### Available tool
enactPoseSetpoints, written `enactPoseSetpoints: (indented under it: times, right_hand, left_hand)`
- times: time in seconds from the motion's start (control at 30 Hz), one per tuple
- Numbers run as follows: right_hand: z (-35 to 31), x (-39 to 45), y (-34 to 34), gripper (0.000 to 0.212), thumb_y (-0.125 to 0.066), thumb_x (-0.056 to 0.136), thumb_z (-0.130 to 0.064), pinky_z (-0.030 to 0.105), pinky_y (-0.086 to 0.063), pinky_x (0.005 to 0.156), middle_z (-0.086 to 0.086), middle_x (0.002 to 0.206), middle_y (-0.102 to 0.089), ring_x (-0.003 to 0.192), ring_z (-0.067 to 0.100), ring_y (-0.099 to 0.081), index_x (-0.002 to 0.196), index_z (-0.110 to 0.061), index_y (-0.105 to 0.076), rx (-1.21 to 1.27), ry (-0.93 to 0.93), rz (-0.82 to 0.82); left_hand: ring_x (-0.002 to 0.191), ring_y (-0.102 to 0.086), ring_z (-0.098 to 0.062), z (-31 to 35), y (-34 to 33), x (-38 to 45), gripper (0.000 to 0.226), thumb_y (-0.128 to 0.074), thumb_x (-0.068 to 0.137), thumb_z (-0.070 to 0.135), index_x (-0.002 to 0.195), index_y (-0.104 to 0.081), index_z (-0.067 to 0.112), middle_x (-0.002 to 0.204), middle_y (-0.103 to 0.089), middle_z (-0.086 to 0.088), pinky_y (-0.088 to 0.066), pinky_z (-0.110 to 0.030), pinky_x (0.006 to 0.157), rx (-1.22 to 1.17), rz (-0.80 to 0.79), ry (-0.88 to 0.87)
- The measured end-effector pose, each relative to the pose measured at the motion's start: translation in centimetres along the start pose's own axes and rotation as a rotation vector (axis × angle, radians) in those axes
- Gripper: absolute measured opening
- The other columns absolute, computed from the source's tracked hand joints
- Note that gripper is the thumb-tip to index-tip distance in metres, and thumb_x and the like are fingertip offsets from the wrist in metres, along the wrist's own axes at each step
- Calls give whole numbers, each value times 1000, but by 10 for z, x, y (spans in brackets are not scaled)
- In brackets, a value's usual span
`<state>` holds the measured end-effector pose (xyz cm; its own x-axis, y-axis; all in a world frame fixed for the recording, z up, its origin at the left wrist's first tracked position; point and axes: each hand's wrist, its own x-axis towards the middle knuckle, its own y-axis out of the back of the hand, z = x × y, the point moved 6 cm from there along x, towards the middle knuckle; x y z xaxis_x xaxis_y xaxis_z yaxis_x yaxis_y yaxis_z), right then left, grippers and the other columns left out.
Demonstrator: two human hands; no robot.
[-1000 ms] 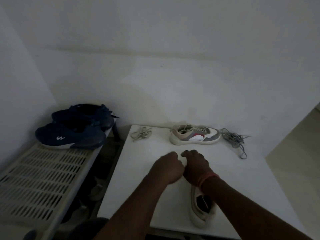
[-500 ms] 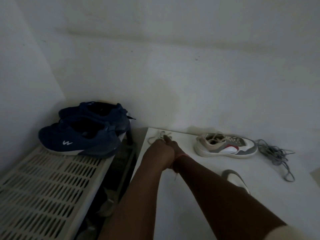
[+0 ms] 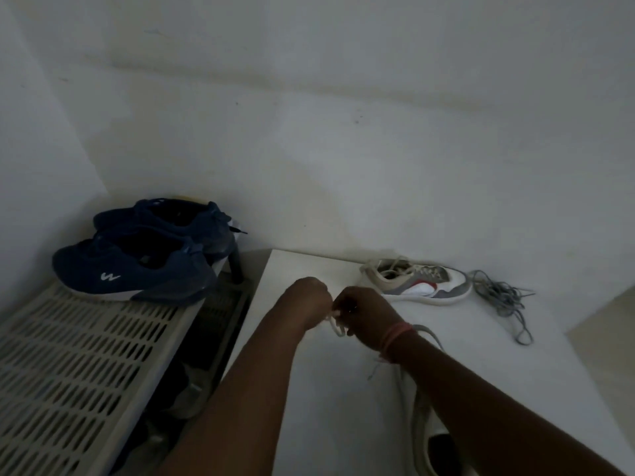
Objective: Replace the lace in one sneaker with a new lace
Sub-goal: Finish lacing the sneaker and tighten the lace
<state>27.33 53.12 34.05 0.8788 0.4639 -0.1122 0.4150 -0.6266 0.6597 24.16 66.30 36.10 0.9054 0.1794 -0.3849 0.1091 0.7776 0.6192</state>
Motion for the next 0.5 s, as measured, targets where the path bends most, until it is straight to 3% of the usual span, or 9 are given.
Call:
enactPoseSetpoints:
  times: [0.07,0.17,0.23,0.33,0.43,0.5]
  right_hand:
    - [8,-19,28,9,-67,87,4,37,-61,69,15,85,-73,77,25,-72,92,-3,-69,300,-30,49]
    - [10,-53,68,14,-68,86,7,41,-62,75,21,91,-73,83,30,-73,99,2,-67,496,-45,112]
    - [11,-75,90,14,-64,88,8,42,-62,75,18,90,-74,81,29,-73,99,0,-67,615,-22,176]
    - [29,-105,110,13,-62,91,7,47,-59,76,20,91,-74,81,30,-70,103,5,-65,741,-89,319]
    - [49,-128,118,16,-59,92,7,50,-57,81,24,95,-73,86,36,-69,107,7,-65,862,-138,440]
    - [60,-140,118,16,-59,93,3,45,-56,75,23,95,-73,81,34,-67,107,5,-66,969,-184,497]
  left_hand:
    - [112,-57,-21,15,-14,-15,31,-59,100,24,130,-64,18,122,-62,-4,-46,-33,92,-114,-144,-40]
    - [101,-65,-17,34,-33,-39,20,-68,95,33,113,-70,26,108,-74,2,-46,-27,76,-306,-280,-131]
    - [98,-70,-16,46,-37,-48,17,-69,92,39,101,-72,25,97,-77,3,-51,-33,82,-260,-229,-211]
    - [84,-72,-14,61,-38,-63,18,-63,97,36,93,-70,20,85,-76,2,-55,-39,85,-160,-27,-290]
    - [70,-72,-15,61,-46,-80,15,-63,97,28,88,-70,17,78,-74,-3,-59,-45,81,-288,62,-278]
    - [70,-73,-20,52,-54,-87,16,-61,99,25,91,-70,13,82,-74,-9,-59,-49,80,-416,115,-190]
